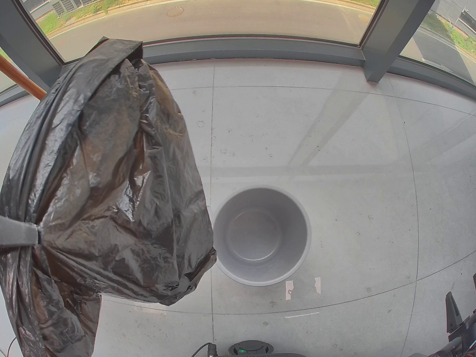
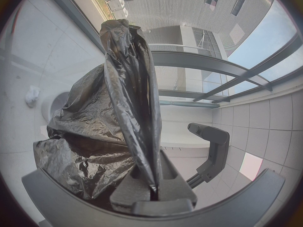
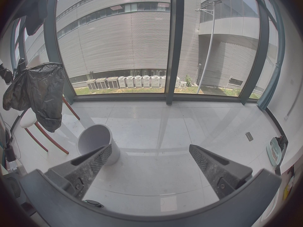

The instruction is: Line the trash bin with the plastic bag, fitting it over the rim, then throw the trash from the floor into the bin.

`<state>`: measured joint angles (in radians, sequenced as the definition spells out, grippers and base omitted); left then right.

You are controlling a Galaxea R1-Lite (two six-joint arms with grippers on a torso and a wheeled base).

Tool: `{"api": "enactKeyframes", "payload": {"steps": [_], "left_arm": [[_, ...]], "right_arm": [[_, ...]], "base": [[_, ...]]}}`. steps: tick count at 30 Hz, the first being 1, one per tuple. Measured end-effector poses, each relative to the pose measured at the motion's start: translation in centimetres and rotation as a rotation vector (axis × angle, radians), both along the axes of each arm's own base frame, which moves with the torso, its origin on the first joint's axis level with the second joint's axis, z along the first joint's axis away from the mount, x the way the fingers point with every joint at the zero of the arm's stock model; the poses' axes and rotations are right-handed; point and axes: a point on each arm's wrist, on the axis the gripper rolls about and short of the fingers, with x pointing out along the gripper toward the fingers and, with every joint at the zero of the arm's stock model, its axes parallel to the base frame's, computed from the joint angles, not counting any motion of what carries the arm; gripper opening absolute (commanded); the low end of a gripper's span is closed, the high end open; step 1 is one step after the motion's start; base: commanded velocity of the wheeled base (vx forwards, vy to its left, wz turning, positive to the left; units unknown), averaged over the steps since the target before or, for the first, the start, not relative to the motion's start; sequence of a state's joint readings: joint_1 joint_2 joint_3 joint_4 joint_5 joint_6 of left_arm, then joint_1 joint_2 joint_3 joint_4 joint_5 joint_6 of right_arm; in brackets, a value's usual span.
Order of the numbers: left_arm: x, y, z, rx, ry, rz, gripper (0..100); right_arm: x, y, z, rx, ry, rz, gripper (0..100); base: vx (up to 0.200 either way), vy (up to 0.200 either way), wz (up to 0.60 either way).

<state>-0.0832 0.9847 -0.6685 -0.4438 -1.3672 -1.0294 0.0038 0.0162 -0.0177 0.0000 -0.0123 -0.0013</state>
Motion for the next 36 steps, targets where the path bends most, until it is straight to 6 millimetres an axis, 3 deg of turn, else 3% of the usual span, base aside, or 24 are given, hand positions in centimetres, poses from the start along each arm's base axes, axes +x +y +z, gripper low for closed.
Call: {"api": "enactKeyframes", "payload": {"steps": [4,16,30,36], "left_arm": [[1.0,-0.6,-0.5,0.004,0.038,-0.04,0],[3.4,-2.8,-2.3,0.015,0.006,-0.086,0],[6.2,-2.4,-5.7,0.063,-0.021,-0.019,0],[7.9,-2.1,-7.3,0.112,-0.037,0.115,0]], "right_arm": [[0.0,0.0,0.0,0.0,0.0,0.0,100],[0.0,0.0,0.0,0.0,0.0,-0.001,100],[0.0,0.0,0.0,0.001,0.0,-0.001,100],[0.0,0.0,0.0,0.0,0.001,0.0,100]], "base": [[0.0,-0.2,0.0],[0.0,0.0,0.0],[0.0,0.0,0.0],[0.0,0.0,0.0]]}}
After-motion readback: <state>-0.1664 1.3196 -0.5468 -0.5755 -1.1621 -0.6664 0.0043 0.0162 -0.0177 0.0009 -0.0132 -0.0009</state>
